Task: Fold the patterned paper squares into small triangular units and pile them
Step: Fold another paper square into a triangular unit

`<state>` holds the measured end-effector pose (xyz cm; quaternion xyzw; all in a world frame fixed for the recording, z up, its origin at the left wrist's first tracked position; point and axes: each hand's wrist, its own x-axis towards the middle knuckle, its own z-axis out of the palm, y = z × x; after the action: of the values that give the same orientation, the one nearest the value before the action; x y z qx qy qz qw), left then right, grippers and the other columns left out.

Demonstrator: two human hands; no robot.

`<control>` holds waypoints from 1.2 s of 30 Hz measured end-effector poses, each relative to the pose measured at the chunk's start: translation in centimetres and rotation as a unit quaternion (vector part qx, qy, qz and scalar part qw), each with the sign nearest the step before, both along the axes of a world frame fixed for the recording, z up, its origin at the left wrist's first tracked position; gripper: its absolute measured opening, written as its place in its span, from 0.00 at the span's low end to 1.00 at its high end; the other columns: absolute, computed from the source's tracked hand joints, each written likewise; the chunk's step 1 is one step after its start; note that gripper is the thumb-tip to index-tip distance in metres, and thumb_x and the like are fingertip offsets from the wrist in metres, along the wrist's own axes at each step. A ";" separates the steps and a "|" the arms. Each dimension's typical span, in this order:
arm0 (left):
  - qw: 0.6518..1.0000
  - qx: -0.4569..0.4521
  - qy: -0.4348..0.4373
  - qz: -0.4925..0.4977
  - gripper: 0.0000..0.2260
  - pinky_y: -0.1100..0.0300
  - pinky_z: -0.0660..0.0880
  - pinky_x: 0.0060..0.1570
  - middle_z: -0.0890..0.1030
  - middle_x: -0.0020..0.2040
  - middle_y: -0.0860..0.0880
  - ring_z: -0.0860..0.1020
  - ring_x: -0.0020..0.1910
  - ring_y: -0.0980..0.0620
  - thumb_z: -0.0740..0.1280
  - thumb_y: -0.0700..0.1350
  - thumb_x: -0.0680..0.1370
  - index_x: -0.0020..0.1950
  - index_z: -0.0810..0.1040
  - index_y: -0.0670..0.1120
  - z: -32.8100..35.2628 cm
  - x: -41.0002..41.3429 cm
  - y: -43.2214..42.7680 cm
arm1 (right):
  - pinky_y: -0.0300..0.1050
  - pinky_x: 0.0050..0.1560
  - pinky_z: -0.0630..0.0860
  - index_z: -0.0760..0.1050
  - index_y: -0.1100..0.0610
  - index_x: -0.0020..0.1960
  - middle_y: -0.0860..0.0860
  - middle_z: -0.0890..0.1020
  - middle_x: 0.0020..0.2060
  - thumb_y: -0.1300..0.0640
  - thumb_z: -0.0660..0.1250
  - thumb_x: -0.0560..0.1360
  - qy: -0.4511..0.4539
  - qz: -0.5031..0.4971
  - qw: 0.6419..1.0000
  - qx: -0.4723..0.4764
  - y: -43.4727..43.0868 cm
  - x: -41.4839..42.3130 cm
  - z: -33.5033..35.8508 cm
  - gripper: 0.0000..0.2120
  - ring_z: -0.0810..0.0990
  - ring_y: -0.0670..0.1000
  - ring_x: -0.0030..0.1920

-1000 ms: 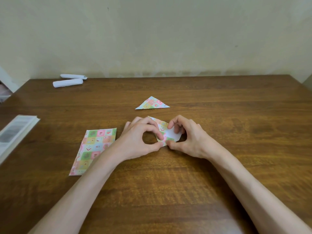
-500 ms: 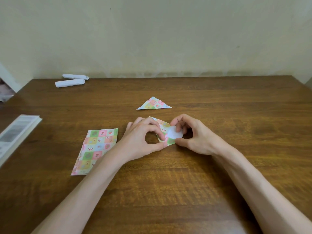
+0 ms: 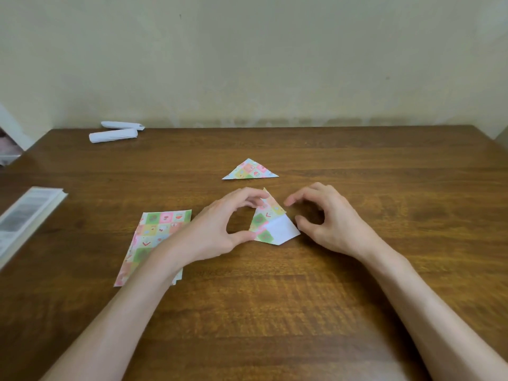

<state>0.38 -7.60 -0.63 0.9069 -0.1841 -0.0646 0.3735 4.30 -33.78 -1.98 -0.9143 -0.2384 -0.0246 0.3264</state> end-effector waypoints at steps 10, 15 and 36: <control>0.998 0.001 0.046 -0.045 0.41 0.53 0.58 0.79 0.68 0.75 0.68 0.65 0.74 0.70 0.67 0.31 0.80 0.81 0.54 0.64 0.5 -0.4 -0.2 | 0.50 0.72 0.59 0.76 0.41 0.69 0.38 0.75 0.68 0.58 0.71 0.73 0.019 0.057 0.998 0.004 0.8 -0.6 0.3 0.26 0.66 0.39 0.74; 0.999 -0.023 0.031 -0.031 0.44 0.60 0.59 0.78 0.65 0.78 0.63 0.61 0.76 0.70 0.69 0.34 0.79 0.82 0.50 0.65 -0.2 -0.2 -0.1 | 0.45 0.71 0.56 0.75 0.40 0.70 0.38 0.73 0.70 0.55 0.72 0.74 -0.003 0.054 0.998 -0.015 1.2 -0.8 -0.2 0.26 0.64 0.37 0.74; 0.932 0.163 -0.319 0.053 0.19 0.51 0.70 0.57 0.73 0.62 0.53 0.73 0.62 0.49 0.74 0.37 0.74 0.61 0.79 0.53 -1.4 0.6 -0.4 | 0.48 0.67 0.63 0.79 0.40 0.52 0.39 0.72 0.57 0.51 0.76 0.74 -0.017 0.099 0.995 -0.010 1.2 -1.0 0.0 0.11 0.67 0.45 0.65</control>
<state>0.98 -8.03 -2.02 0.9366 -0.2320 0.2191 0.1450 3.27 -32.57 -1.98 -0.8887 -0.3340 -0.0056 0.3141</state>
